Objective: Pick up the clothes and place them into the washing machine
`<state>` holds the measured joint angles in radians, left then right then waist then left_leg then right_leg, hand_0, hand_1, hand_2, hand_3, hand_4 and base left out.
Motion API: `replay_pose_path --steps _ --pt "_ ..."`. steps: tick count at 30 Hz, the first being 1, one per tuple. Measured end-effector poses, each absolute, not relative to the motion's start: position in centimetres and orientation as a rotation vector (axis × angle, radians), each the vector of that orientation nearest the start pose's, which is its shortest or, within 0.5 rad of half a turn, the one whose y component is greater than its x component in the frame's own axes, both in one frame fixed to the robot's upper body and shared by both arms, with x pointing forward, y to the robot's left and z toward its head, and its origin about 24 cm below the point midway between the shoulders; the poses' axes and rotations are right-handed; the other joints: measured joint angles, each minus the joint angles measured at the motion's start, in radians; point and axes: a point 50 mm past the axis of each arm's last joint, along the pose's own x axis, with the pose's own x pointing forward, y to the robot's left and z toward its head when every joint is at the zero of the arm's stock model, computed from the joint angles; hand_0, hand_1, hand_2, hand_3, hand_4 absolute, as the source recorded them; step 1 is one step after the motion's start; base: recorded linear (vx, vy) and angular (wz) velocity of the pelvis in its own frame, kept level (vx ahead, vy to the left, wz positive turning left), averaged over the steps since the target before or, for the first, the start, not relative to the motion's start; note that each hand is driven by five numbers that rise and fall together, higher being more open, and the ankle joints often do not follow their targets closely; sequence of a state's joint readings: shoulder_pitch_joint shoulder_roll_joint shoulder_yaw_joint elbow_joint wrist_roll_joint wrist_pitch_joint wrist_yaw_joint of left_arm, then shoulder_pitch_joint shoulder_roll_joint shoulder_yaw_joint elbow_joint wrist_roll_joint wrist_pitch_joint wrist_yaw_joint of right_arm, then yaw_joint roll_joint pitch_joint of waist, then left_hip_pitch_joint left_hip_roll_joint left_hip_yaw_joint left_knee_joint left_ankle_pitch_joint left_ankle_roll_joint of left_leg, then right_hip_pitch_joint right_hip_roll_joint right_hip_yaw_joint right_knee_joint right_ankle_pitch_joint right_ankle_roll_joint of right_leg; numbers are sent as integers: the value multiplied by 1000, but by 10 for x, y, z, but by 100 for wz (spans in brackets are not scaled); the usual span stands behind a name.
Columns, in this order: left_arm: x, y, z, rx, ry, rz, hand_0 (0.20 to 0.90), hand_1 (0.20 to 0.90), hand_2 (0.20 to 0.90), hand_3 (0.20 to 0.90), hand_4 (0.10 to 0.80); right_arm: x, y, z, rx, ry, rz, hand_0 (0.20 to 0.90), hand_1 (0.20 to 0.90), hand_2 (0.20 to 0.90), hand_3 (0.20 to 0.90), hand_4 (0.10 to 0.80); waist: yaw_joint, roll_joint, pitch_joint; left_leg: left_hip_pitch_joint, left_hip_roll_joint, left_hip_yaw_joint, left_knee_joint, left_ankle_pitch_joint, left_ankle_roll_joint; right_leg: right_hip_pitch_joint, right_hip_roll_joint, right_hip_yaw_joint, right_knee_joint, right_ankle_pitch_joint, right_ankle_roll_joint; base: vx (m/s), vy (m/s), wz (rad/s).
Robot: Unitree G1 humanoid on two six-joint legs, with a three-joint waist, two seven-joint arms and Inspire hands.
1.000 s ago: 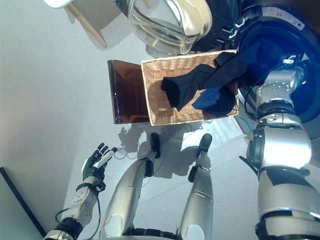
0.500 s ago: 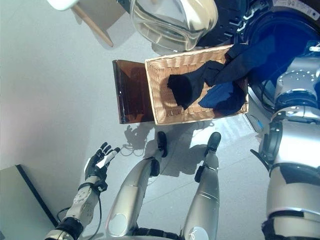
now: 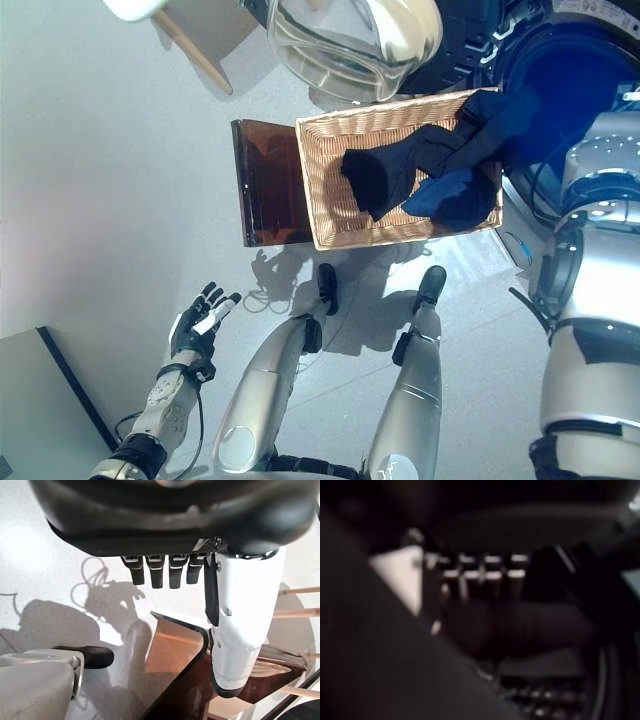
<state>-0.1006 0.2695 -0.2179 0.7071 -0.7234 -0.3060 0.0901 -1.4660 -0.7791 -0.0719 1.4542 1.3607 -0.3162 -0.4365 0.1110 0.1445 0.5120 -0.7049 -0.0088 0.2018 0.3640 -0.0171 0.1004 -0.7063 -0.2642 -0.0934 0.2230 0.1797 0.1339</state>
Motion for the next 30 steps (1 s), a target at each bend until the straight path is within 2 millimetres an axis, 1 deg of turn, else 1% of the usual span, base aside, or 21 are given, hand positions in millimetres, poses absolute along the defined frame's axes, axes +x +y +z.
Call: replay_pose_path --steps 7,18,21,22,23,25,26,27,28,30 --pt "234 210 -61 -311 341 245 900 900 900 900 800 360 -364 291 1114 -417 -880 900 900 900 900 800 -9 0 0 1 0 -1 1 2 1 1 0 0 1 1 2 0 0 0" --pt "234 210 -61 -310 340 246 900 900 900 900 800 362 -363 289 1095 -379 -870 900 900 900 900 800 -14 -2 1 1 0 -5 9 2 2 3 0 0 11 2 2 0 0 0" --pt "234 210 -61 -310 338 245 900 900 900 900 800 363 -362 286 1057 -350 -872 900 900 900 900 800 -14 -3 1 1 1 -6 14 1 2 3 0 0 16 1 2 29 -3 0" --pt "234 211 -60 -310 337 245 900 900 900 900 800 363 -362 282 951 -312 -897 900 900 900 900 800 -14 -3 0 3 0 -8 16 2 2 6 0 0 17 0 4 0 0 0" --pt "234 211 -60 -309 338 245 900 900 900 900 800 363 -362 280 898 -290 -904 900 900 900 900 800 -16 -4 0 4 2 -11 17 -2 0 9 0 -2 17 -5 1 0 0 0" --pt "234 212 -60 -307 335 246 900 900 900 900 800 364 -362 271 614 -194 -915 900 900 900 900 800 -23 -5 0 5 0 -12 20 -2 2 13 0 -1 18 -3 6 0 0 0" --pt "234 212 -60 -307 333 245 900 900 900 900 800 365 -362 269 558 -179 -911 900 900 900 900 800 -31 -7 0 6 2 -15 20 -7 -2 14 0 -2 17 -6 6 -9 -4 -3" --pt "234 213 -60 -307 333 248 900 900 900 900 800 368 -358 267 471 -164 -885 900 900 900 900 800 -38 -9 0 5 -1 -12 20 -1 3 14 0 0 16 -2 9 0 0 0" --pt "234 213 -60 -307 332 248 900 900 900 900 800 369 -356 266 415 -151 -874 900 900 900 900 800 -44 -11 -1 5 0 -11 21 -7 -3 14 0 1 15 -3 9 89 -9 -3" --pt "234 213 -59 -308 327 245 900 900 900 900 800 374 -350 260 278 -126 -839 900 900 900 900 800 -56 -18 -4 6 4 -9 22 -10 -4 13 1 2 13 -8 7 -8 1 -6"
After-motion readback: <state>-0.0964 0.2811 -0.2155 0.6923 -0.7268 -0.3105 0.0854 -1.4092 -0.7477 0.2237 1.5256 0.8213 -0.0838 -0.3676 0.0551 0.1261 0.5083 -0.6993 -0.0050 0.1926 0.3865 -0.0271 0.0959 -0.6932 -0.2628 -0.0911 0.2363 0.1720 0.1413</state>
